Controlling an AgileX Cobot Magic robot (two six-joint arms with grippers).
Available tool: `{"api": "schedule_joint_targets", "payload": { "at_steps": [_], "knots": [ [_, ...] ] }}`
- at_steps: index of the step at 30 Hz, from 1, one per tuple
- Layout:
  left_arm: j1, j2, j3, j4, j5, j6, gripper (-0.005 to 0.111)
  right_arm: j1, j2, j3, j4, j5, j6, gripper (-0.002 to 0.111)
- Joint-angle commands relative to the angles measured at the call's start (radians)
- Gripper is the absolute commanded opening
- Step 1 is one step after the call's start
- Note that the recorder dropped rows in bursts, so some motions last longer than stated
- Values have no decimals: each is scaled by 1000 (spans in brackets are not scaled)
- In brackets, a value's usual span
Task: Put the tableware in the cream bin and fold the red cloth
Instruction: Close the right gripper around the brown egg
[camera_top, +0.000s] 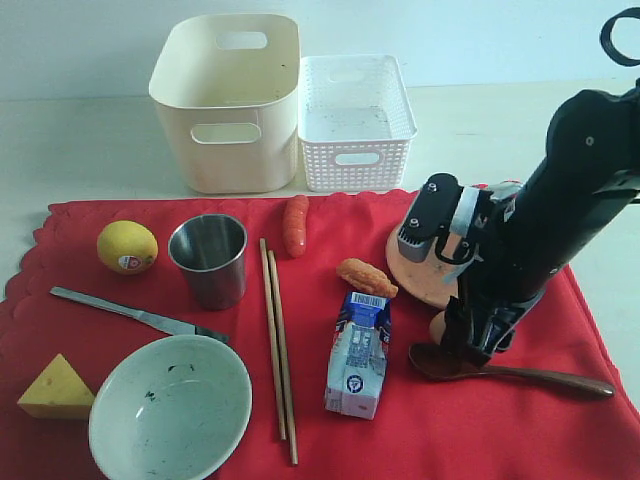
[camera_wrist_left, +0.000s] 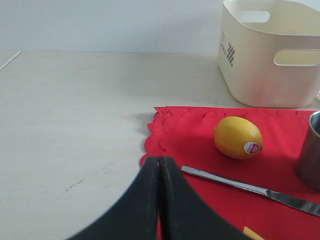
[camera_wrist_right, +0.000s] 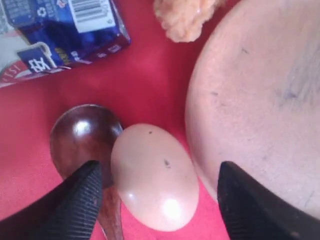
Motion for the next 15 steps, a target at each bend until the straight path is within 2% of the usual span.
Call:
{"api": "schedule_joint_targets", "payload": {
  "at_steps": [1,3,5,9,11,13,15],
  "knots": [
    [1,-6,3,-9,-6,-3,0,1,48,3,1,-17,-19,63],
    [1,-6,3,-9,-6,-3,0,1,56,3,1,-35,-19,57],
    [1,-6,3,-9,-6,-3,0,1,57,3,2,-51,-17,46],
    [1,-6,3,-9,-6,-3,0,1,57,3,2,-52,-11,15],
    [1,-6,3,-9,-6,-3,0,1,57,3,2,-48,0,5],
    [1,-6,3,-9,-6,-3,0,1,57,3,2,-44,12,0],
    [1,-6,3,-9,-6,-3,0,1,52,3,2,-38,28,0]
  ]
}}
